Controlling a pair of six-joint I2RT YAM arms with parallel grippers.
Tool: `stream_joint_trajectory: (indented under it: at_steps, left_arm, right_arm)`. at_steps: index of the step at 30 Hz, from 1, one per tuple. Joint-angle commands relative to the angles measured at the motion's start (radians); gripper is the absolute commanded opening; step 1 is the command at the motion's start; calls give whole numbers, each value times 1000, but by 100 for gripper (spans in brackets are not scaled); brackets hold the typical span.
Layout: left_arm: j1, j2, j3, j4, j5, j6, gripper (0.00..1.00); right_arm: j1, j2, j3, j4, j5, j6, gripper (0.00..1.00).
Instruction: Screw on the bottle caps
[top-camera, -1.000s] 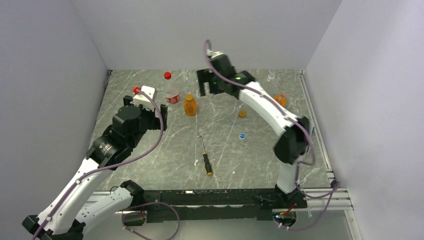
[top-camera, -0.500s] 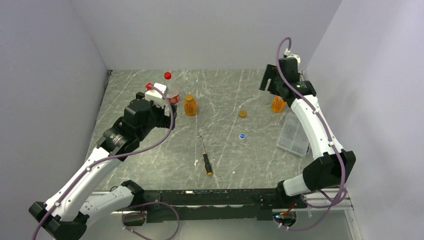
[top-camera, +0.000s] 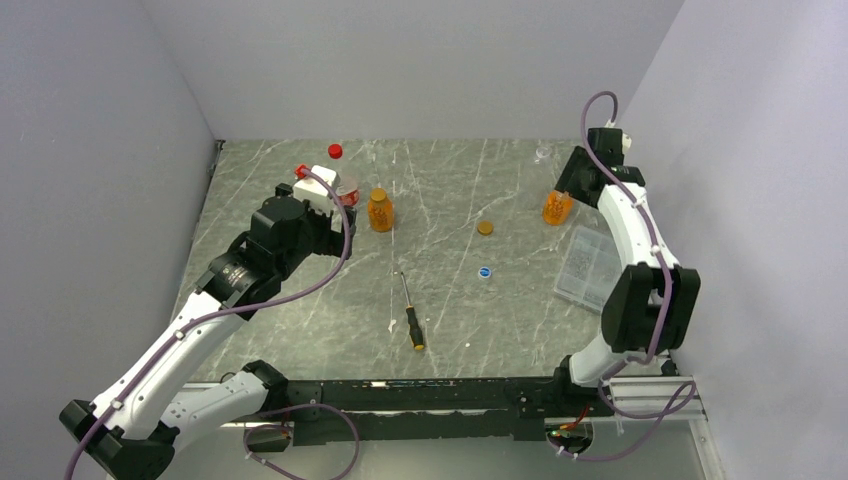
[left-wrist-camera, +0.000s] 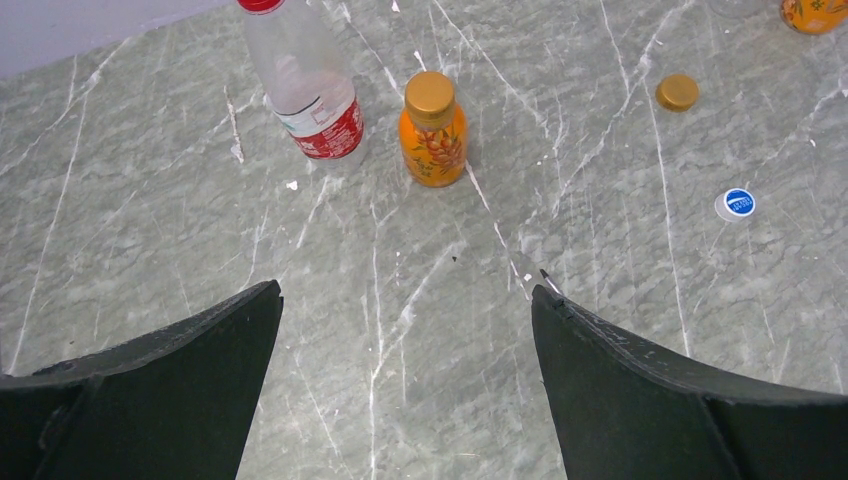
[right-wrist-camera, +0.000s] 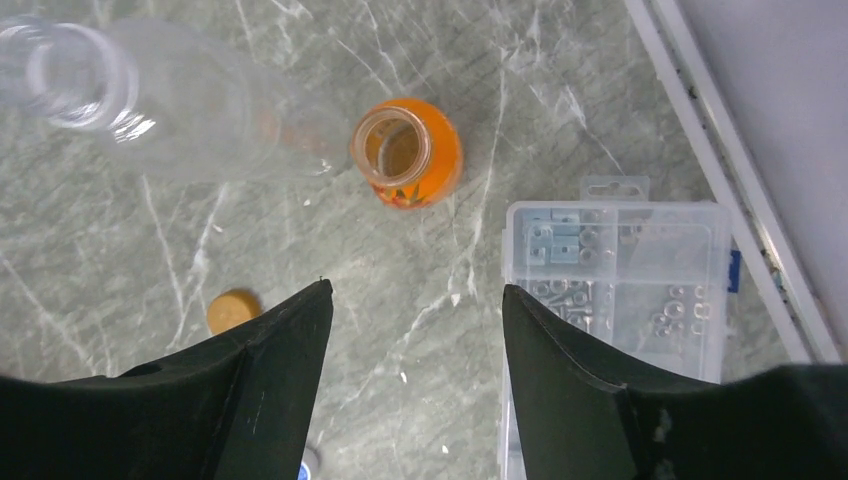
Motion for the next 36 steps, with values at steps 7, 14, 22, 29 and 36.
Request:
stream_joint_trajectory:
  at_steps: [7, 14, 22, 29, 36]
  left_arm:
    - [5, 6, 32, 22, 16, 18, 99]
    - [5, 19, 39, 16, 23, 20, 99]
    - [6, 36, 42, 15, 25, 23, 99]
    - [5, 46, 44, 20, 28, 24, 99]
    - [6, 57, 38, 37, 83, 17, 99]
  right_arm:
    - [-22, 180, 94, 118, -62, -22, 65]
    - [-24, 260, 153, 109, -37, -27, 62]
    - [-24, 325, 204, 90, -48, -44, 55]
    - [-24, 342, 219, 68, -33, -49, 40]
    - [-24, 266, 180, -1, -10, -23, 15]
